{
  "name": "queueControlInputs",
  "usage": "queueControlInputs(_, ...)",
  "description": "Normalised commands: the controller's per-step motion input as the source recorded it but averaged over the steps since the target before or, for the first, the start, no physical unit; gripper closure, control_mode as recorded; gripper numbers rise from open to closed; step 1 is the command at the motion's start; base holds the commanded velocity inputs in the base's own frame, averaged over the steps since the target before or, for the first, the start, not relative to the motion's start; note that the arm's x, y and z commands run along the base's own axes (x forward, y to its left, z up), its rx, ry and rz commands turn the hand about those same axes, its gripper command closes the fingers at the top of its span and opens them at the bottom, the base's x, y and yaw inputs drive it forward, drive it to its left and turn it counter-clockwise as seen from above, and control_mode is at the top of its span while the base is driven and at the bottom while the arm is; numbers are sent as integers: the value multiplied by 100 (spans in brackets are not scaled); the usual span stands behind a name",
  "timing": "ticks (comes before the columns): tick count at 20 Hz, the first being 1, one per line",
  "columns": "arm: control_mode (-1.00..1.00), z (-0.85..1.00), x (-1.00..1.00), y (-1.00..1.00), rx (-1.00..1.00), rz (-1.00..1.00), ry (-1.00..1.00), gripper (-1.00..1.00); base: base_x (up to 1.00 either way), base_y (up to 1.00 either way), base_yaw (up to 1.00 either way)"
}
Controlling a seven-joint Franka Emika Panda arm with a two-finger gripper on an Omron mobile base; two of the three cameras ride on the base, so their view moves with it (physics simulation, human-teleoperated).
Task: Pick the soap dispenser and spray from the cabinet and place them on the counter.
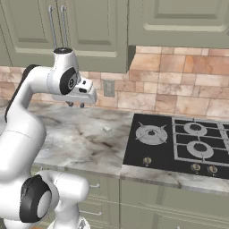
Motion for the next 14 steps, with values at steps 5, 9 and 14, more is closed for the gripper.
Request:
queueControlInputs(5,-100,0,-3,3,0,1,-1,-100,0,0,0)
queueControlInputs(9,-100,8,-11,0,0,8,-14,-100,0,0,0)
queueControlInputs(14,-100,25,0,0,0,8,-24,-100,0,0,0)
